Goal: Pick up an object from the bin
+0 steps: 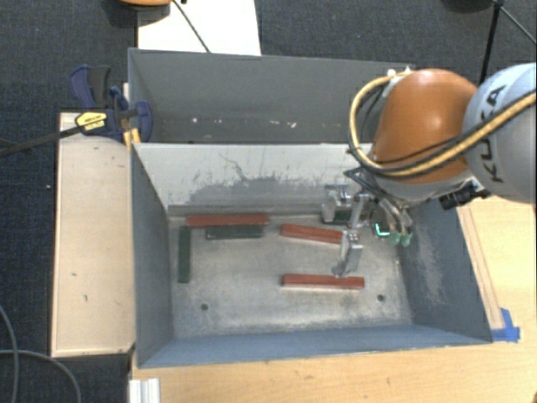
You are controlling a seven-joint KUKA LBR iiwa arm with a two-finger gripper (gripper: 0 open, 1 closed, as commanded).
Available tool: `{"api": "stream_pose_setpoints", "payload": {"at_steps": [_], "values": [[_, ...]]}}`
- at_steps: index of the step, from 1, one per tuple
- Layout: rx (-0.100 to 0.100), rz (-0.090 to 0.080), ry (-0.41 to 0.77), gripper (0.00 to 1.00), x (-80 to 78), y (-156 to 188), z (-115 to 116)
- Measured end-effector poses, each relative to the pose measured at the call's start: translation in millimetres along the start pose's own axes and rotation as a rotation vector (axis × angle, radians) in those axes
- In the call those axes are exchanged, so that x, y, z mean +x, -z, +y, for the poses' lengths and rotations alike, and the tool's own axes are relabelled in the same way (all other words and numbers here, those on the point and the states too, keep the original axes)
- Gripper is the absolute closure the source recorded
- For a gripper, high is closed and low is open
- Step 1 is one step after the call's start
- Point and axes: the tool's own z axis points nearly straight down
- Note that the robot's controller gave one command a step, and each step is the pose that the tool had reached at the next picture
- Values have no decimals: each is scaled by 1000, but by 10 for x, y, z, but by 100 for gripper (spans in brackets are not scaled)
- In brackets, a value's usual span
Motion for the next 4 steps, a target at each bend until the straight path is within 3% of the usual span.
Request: {"api": "stream_pose_setpoints", "payload": {"at_steps": [1,2,3,4], "values": [[0,-8,-1,0,-16,38,-1],[-1,-17,40,0,-83,-254,-173],[1,-10,46,0,339,-788,-317],[0,-7,-112,100,-17,-1346,-513]]}}
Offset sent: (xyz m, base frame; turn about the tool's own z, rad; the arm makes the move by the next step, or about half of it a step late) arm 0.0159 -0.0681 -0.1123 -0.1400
